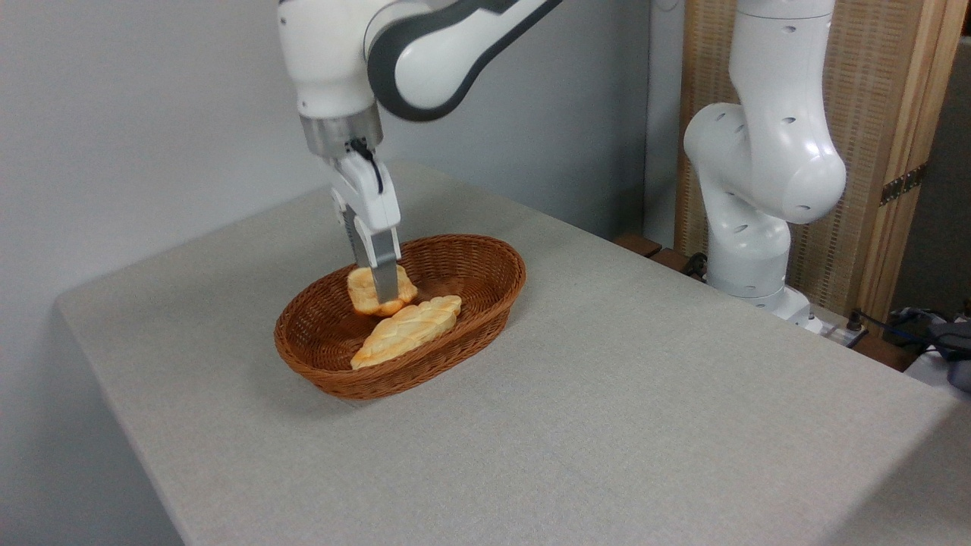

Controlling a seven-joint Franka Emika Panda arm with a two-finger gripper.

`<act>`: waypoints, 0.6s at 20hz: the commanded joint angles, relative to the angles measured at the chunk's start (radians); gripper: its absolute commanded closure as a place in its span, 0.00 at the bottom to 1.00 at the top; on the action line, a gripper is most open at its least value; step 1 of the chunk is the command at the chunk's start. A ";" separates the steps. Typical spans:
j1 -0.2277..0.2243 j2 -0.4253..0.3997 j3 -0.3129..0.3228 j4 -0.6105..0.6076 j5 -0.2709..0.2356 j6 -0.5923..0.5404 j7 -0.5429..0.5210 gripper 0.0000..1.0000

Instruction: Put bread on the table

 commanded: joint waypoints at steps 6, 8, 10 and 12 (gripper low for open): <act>0.001 -0.095 0.215 0.015 0.013 -0.006 0.003 0.40; 0.001 -0.096 0.279 0.015 0.022 -0.003 0.006 0.40; 0.001 -0.093 0.333 0.015 0.065 0.006 0.015 0.39; 0.001 -0.077 0.394 0.006 0.108 0.005 0.048 0.36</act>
